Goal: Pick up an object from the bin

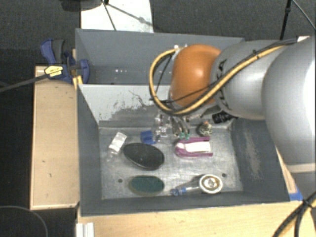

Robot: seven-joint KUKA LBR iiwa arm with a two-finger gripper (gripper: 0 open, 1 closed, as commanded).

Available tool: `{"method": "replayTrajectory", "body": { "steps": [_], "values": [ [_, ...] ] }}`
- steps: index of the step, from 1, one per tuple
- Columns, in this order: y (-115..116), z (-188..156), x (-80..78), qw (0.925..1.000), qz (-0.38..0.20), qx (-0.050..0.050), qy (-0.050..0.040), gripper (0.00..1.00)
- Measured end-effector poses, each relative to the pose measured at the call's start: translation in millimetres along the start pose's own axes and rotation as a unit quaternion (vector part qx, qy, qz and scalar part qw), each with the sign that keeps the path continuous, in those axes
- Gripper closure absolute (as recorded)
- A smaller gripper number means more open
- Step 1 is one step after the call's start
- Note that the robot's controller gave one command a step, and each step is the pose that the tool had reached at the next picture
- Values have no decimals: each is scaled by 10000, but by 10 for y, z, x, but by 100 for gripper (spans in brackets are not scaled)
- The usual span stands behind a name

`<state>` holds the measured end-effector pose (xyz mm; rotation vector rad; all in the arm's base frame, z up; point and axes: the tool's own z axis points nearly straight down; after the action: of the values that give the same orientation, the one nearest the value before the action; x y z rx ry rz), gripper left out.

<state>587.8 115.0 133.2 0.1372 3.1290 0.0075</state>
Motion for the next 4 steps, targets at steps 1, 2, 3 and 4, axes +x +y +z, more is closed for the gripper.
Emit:
{"method": "replayTrajectory", "body": {
  "steps": [1, 2, 3, 4],
  "values": [
    [-45, 41, 12, 10000, 25, 22, 32, 0],
    [301, 617, 35, 10000, -30, 27, 35, 0],
    [298, 609, 27, 10000, -24, 15, 18, 100],
    [482, -633, 136, 10000, 51, 4, 2, 100]
  ]
}}
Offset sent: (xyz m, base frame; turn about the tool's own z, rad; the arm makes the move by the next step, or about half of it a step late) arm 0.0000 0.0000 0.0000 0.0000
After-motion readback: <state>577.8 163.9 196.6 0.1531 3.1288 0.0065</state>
